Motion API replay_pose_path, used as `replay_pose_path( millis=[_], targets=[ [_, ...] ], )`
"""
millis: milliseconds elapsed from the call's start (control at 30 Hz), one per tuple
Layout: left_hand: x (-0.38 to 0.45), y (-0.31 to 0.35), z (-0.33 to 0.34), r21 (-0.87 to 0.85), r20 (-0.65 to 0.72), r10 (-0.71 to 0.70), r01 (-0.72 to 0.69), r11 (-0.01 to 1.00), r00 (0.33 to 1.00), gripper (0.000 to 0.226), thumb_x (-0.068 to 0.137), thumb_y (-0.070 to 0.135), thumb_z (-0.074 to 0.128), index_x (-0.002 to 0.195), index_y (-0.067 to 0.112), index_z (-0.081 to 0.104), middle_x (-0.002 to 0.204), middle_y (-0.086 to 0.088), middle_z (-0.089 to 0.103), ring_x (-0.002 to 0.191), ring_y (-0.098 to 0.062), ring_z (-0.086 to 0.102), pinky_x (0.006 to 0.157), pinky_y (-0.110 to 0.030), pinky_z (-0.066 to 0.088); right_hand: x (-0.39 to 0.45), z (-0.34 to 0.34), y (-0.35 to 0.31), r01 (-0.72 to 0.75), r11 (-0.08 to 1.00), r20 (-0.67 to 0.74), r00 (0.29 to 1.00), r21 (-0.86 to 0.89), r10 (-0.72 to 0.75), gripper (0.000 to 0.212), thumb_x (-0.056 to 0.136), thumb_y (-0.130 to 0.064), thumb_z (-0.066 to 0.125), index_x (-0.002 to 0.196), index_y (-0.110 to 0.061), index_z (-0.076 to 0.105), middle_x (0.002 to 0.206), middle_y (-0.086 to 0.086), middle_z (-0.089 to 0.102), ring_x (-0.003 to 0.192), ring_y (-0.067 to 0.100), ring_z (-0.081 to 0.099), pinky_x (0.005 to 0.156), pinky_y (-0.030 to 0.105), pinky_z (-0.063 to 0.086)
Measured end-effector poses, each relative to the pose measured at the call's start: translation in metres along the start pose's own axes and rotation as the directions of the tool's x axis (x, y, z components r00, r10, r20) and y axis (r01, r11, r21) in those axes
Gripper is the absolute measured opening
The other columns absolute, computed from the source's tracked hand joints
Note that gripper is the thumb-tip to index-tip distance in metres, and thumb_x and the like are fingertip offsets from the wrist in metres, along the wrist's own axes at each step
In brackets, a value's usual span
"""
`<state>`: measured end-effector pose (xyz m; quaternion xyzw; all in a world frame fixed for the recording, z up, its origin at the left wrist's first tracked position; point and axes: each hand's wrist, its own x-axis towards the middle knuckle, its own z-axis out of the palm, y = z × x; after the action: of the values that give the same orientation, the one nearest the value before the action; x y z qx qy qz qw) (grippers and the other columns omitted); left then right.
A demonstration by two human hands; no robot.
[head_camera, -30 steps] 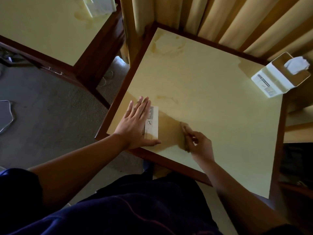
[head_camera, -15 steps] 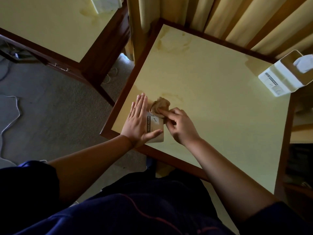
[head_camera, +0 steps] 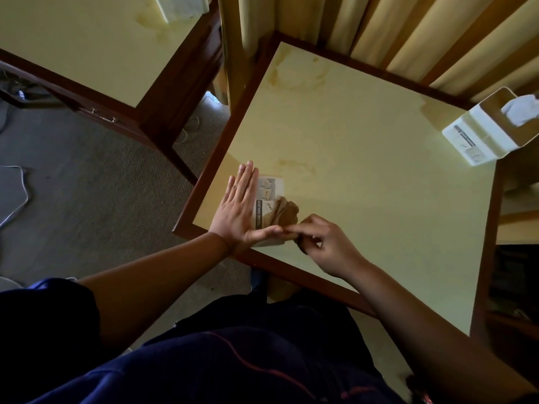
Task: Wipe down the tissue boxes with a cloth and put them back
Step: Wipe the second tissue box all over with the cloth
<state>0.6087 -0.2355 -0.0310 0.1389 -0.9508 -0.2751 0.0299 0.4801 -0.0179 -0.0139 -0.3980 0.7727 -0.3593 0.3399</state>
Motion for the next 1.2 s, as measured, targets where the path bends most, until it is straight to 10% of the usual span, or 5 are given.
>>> replay_pose_path(
  millis=[133, 433, 633, 900, 1200],
  targets=[
    [0.000, 0.001, 0.000, -0.042, -0.001, -0.015, 0.015, 0.999, 1.000, 0.128, 0.083, 0.095, 0.019, 0.162, -0.004, 0.004, 0.171, -0.021, -0.006, 0.160, -0.031, -0.008, 0.129, -0.053, -0.003, 0.019, 0.001, -0.014, -0.224, 0.806, -0.115, 0.934, 0.547, 0.338, 0.042, 0.104, 0.005, 0.048, 0.112, -0.024, 0.078, 0.099, 0.001, 0.078, 0.092, 0.019, 0.072, 0.091, 0.044, 0.060],
    [0.001, 0.003, 0.001, -0.052, -0.007, -0.011, 0.010, 0.999, 1.000, 0.130, 0.083, 0.096, 0.022, 0.161, -0.007, 0.006, 0.171, -0.023, -0.004, 0.160, -0.033, -0.006, 0.129, -0.044, -0.009, 0.047, -0.001, -0.027, 0.014, 1.000, 0.025, 1.000, -0.016, -0.013, 0.056, 0.104, -0.008, 0.051, 0.134, -0.053, 0.064, 0.096, -0.010, 0.047, 0.083, 0.000, 0.052, 0.076, 0.012, 0.040],
    [0.000, 0.001, 0.001, -0.044, -0.011, 0.004, -0.005, 0.999, 1.000, 0.131, 0.082, 0.096, 0.024, 0.161, -0.008, 0.006, 0.170, -0.025, -0.003, 0.160, -0.035, -0.004, 0.129, -0.051, -0.004, 0.013, -0.009, -0.010, 0.098, 0.975, 0.224, 0.973, -0.202, -0.051, 0.061, 0.106, -0.015, 0.050, 0.137, -0.068, 0.046, 0.103, 0.002, 0.050, 0.084, 0.022, 0.057, 0.072, 0.039, 0.049],
    [0.000, -0.003, -0.001, -0.036, -0.017, 0.019, -0.020, 0.999, 1.000, 0.131, 0.082, 0.096, 0.027, 0.162, -0.005, 0.003, 0.171, -0.021, -0.007, 0.160, -0.032, -0.008, 0.128, -0.046, -0.009, 0.012, -0.001, -0.009, -0.257, 0.817, -0.081, 0.935, 0.517, 0.345, 0.049, 0.101, -0.010, 0.044, 0.112, -0.044, 0.076, 0.098, -0.010, 0.076, 0.092, 0.012, 0.067, 0.089, 0.036, 0.051],
    [0.010, 0.029, -0.004, 0.194, 0.046, -0.106, 0.095, 0.976, 0.993, 0.091, 0.100, 0.067, 0.013, 0.164, 0.004, 0.002, 0.172, -0.011, -0.009, 0.157, -0.022, -0.023, 0.127, -0.041, -0.015, 0.060, 0.005, -0.024, -0.218, 0.839, -0.181, 0.920, 0.499, 0.347, 0.038, 0.109, -0.012, 0.052, 0.143, -0.019, 0.066, 0.130, -0.006, 0.072, 0.121, 0.007, 0.067, 0.104, 0.026, 0.053]
  ],
)
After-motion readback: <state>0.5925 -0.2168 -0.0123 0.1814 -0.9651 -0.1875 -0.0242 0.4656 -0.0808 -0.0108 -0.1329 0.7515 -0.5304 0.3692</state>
